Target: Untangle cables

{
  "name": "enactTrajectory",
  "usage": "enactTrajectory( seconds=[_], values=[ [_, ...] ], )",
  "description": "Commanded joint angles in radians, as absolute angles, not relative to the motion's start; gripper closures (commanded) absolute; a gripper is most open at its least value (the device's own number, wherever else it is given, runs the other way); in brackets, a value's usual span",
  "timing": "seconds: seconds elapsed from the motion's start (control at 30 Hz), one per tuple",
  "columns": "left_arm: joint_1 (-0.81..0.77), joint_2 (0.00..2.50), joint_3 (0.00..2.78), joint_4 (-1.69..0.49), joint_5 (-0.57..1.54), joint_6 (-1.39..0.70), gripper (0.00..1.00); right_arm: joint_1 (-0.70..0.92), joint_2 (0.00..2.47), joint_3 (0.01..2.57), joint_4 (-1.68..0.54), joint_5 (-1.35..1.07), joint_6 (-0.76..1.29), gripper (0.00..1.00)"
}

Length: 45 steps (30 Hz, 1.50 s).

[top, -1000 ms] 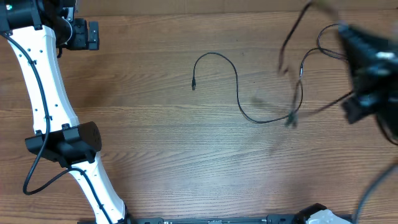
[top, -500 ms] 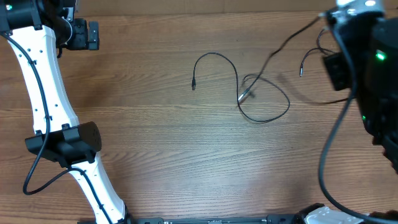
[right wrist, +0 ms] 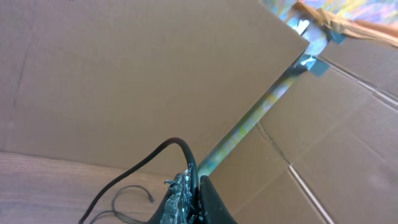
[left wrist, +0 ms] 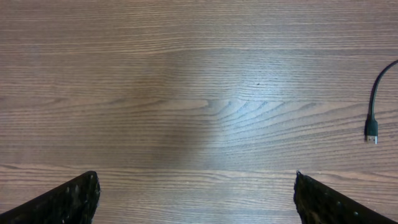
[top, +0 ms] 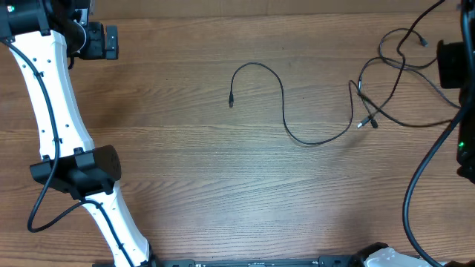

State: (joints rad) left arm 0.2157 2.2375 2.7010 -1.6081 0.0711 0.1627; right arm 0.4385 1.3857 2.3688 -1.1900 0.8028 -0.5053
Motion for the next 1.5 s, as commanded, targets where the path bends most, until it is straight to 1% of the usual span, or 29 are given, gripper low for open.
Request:
enactTrajectory(
  seconds=[0.0,0.17,0.37,0.6,0.7,0.83,1.0,1.13,1.33,1.47],
  values=[
    [0.209,2.253,2.705,-1.608,0.078,0.156,0.00,0.437,1.384,2.383,-1.221,0.711,-0.517,0.96],
    [0.209,2.253,2.705,-1.608,0.078,0.156,0.00,0.437,1.388,2.383,-1.303,0.229,-0.461,0.96],
    [0.209,2.253,2.705,-1.608,0.078,0.156,0.00,0.437,1.416,2.383,-1.173,-0.289,-0.461,0.96],
    [0.209,2.253,2.705,-1.608,0.078,0.156,0.01,0.437,1.475,2.383,-1.003,-0.696,-0.411,0.96],
    [0.209,2.253,2.705,-1.608,0.078,0.156,0.00,0.437,1.506,2.383,-0.991,-0.787,-0.411,0.96],
    [0.209,2.253,2.705,-1.608,0.078,0.156,0.00,0.437,1.529,2.383,-1.058,-0.738,-0.411,0.96],
    [0.209,2.253,2.705,-1.608,0.078,0.156,0.00,0.437,1.530,2.383,-1.140,-0.530,-0.412,0.96],
    [0.209,2.253,2.705,-1.608,0.078,0.156,0.00,0.437,1.527,2.383,-1.187,-0.312,-0.420,0.96],
    [0.209,2.253,2.705,-1.608,0.078,0.156,0.01,0.437,1.526,2.383,-1.269,0.104,-0.474,0.96],
    [0.209,2.253,2.705,-1.608,0.078,0.156,0.00,0.437,1.524,2.384,-1.288,0.313,-0.506,0.96]
  ],
)
